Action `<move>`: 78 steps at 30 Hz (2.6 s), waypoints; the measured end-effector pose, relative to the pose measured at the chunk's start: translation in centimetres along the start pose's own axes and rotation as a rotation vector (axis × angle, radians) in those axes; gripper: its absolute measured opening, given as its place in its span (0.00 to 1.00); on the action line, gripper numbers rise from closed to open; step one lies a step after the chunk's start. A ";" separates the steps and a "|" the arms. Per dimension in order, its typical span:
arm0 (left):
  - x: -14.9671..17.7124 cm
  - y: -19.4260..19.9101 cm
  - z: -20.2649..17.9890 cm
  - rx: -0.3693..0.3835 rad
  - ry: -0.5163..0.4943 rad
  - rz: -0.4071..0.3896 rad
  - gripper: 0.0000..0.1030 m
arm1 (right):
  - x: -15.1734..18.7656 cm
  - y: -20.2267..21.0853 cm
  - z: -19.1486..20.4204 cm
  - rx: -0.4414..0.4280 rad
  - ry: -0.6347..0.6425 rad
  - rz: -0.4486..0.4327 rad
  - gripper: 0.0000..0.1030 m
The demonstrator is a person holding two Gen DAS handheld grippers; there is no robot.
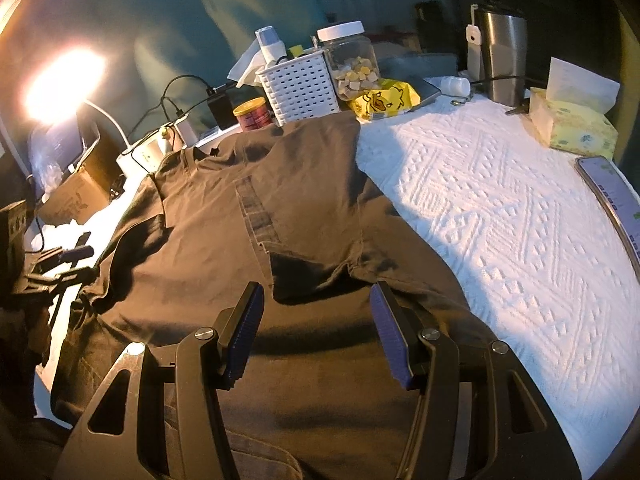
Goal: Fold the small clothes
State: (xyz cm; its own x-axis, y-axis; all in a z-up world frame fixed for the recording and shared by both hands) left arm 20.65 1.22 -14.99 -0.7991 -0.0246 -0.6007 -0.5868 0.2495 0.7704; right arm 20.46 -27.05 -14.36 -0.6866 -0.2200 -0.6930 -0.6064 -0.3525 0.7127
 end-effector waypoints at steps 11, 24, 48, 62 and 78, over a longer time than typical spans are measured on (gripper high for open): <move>0.7 -4.0 -4.2 0.070 -0.028 0.130 0.71 | 0.2 0.5 -0.9 0.020 -0.020 -0.007 0.57; 1.3 0.0 -6.2 0.053 -0.037 0.044 0.71 | 0.9 2.9 -1.1 0.035 -0.017 -0.039 0.57; 7.1 8.0 -9.5 -0.073 -0.043 -0.170 0.71 | 6.9 9.0 -2.8 0.095 0.003 -0.075 0.57; 11.6 11.0 -5.9 -0.195 0.052 -0.164 0.71 | 10.2 9.8 -3.1 0.116 0.141 -0.058 0.57; 16.1 10.0 0.2 -0.313 0.160 -0.076 0.56 | 11.0 7.9 -1.0 0.099 0.192 -0.023 0.35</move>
State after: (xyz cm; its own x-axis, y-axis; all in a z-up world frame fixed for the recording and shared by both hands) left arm 1.89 3.47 -16.99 -0.7473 -0.1894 -0.6369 -0.6373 -0.0671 0.7677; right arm 8.45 -33.15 -16.45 -0.5888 -0.3853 -0.7105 -0.6641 -0.2704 0.6970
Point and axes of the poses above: each gripper's, at about its wrist camera, not at the fingertips, and y roughly against the way its jaws point, z to its left, x to its underside, the point moved 9 cm from there along -y, roughly the way its jaws point, and after that the axes turned 10 degrees about y, right-handed, at the moved point
